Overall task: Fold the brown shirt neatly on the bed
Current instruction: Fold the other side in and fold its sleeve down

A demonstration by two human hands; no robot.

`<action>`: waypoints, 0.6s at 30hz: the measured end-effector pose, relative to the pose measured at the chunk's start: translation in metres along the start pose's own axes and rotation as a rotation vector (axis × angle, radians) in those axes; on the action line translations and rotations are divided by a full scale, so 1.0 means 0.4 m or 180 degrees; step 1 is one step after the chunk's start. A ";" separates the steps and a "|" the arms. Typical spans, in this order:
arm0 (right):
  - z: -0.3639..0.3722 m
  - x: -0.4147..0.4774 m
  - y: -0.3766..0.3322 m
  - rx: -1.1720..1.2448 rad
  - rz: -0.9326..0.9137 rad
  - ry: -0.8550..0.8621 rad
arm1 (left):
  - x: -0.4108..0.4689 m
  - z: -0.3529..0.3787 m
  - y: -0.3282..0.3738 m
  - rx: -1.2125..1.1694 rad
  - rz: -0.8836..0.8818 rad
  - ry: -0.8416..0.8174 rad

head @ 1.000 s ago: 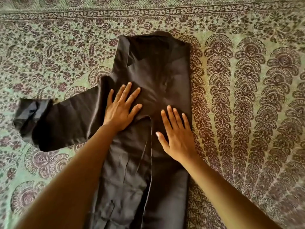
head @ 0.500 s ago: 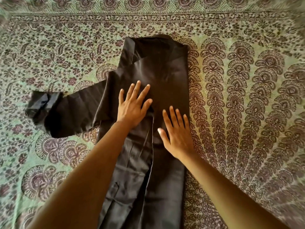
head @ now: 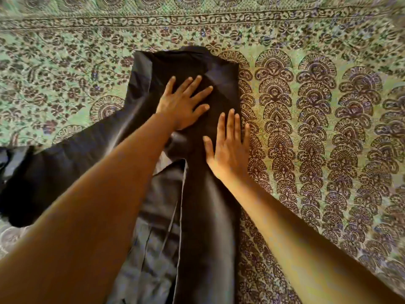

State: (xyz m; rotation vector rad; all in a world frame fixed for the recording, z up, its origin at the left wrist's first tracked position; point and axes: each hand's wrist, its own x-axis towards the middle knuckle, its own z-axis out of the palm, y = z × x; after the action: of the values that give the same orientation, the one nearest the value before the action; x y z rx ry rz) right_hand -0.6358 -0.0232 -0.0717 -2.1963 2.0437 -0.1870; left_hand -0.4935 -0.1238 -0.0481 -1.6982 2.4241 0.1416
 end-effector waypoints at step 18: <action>-0.030 0.065 0.124 0.0162 -0.1137 -0.0355 | -0.313 0.025 0.089 -0.0077 0.1534 -0.0054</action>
State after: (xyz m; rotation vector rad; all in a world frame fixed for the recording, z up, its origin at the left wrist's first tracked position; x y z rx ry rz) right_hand -0.6849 -0.0530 -0.0690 -2.4611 1.5605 -0.1459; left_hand -0.4844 0.0055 -0.0339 -1.0813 2.7780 0.2459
